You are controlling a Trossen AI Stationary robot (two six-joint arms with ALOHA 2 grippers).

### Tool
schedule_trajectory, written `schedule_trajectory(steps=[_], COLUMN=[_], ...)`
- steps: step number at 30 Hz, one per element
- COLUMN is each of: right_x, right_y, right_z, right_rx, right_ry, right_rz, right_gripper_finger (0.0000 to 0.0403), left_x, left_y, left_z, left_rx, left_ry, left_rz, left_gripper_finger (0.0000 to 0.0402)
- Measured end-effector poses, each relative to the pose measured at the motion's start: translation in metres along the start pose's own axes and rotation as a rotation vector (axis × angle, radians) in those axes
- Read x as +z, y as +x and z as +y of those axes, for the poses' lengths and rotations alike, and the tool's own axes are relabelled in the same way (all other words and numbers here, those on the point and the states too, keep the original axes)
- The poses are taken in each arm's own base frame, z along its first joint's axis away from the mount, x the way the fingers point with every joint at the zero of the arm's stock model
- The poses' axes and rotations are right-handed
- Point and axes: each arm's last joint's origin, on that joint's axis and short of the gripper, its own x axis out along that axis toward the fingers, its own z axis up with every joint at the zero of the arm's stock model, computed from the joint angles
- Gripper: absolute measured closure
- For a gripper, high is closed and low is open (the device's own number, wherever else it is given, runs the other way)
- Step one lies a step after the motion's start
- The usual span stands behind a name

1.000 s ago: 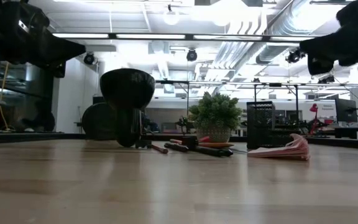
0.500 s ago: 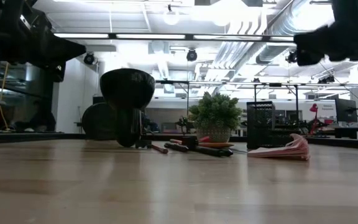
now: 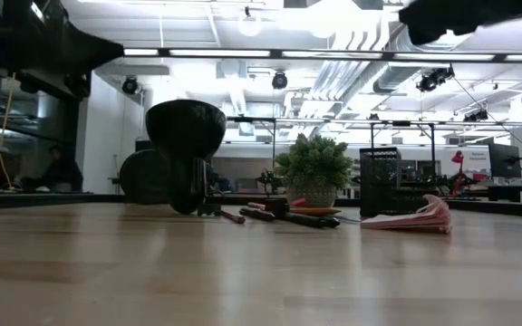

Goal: Pick and place office supplies into organizer
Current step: Put the pink sticky notes into the desk organizer

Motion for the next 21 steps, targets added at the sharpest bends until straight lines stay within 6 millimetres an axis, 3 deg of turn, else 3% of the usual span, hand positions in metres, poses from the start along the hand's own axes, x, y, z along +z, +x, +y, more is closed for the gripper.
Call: schedule_trajectory(steps=[3,11,21], right_x=[0.007,-0.001,-0.017], right_y=[0.005,0.04,0.082], right_z=[-0.001,0.012,0.018], right_rx=[0.053,0.231,0.4], right_ry=[-0.085,-0.278,-0.336], right_rz=[0.12,0.401,0.708], right_gripper_finger=[0.0402,0.0392,0.0306], left_x=[0.01,0.024,0.029], left_y=[-0.001,0.013,0.033], left_z=[-0.001,-0.004,-0.008], left_rx=[0.047,0.072,-0.005], left_ry=[0.016,0.079,0.175], left_rz=[0.091,0.25,0.38], left_gripper_finger=[0.0401,0.0401,0.0401])
